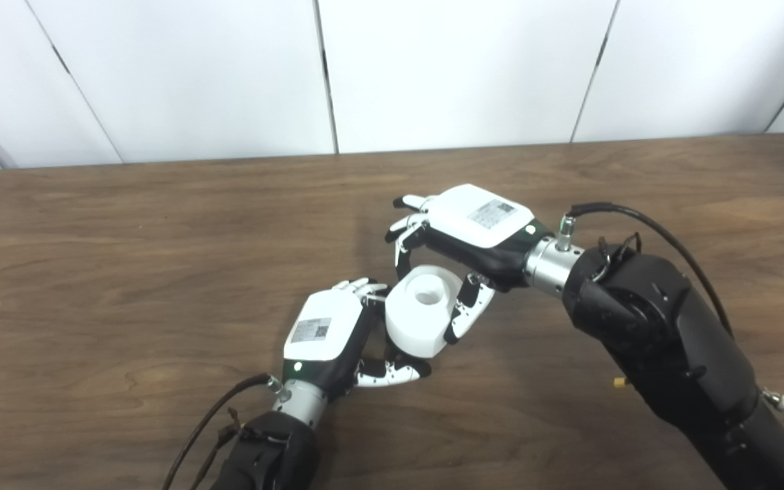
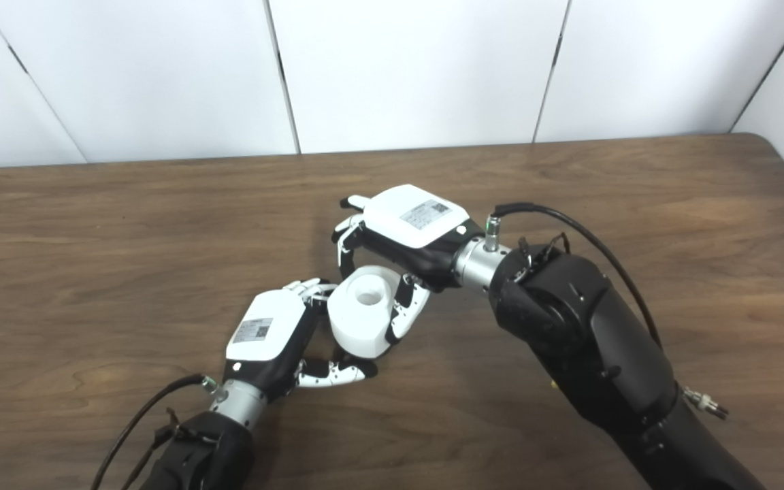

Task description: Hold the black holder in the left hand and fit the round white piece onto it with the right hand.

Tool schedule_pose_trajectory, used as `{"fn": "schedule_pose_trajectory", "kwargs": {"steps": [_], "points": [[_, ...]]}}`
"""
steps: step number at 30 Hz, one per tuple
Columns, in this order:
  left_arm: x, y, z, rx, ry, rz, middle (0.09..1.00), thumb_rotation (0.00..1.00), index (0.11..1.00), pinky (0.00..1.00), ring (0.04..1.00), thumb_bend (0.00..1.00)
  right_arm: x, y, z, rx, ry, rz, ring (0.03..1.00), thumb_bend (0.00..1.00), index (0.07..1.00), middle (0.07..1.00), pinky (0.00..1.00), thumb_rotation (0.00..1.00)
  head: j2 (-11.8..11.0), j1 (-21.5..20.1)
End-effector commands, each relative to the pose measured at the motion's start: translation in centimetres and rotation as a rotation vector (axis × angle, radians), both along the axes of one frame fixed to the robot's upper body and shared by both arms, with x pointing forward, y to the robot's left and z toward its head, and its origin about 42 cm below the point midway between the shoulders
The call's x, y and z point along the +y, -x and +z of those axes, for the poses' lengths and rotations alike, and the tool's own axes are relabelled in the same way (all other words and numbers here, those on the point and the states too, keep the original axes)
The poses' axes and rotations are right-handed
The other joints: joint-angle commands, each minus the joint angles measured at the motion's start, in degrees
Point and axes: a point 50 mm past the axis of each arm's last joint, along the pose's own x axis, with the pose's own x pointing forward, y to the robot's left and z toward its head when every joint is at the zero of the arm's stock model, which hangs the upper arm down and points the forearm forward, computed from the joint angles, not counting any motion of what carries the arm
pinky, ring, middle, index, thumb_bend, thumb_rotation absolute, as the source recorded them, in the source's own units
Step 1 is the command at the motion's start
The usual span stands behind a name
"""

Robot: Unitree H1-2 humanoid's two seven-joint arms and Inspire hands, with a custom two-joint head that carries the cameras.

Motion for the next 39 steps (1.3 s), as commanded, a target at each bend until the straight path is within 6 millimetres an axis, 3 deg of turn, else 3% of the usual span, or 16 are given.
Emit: {"fn": "schedule_pose_trajectory", "kwargs": {"steps": [1, 21, 39], "points": [[-0.65, 1.8, -3.05, 0.175, -0.063, -0.055, 0.806, 0.06, 0.489, 0.88, 0.877, 0.52, -0.09, -0.61, -1.8, 0.065, 0.078, -0.024, 0.97, 0.52, 0.484, 0.832, 0.92, 0.13, 0.04, 0.08], [-0.85, 1.72, -3.03, 0.17, -0.07, -0.054, 0.805, 0.06, 0.489, 0.88, 0.874, 0.52, 0.78, -0.76, -2.55, 0.084, 0.065, -0.017, 0.968, 0.52, 0.484, 0.833, 0.91, 0.13, 0.29, 0.12], [-0.8, 1.77, -2.87, 0.175, -0.07, -0.054, 0.806, 0.06, 0.489, 0.88, 0.876, 0.52, 0.18, -0.74, -2.66, 0.096, 0.095, -0.034, 0.97, 0.52, 0.486, 0.837, 0.92, 0.14, 0.36, -0.04]]}}
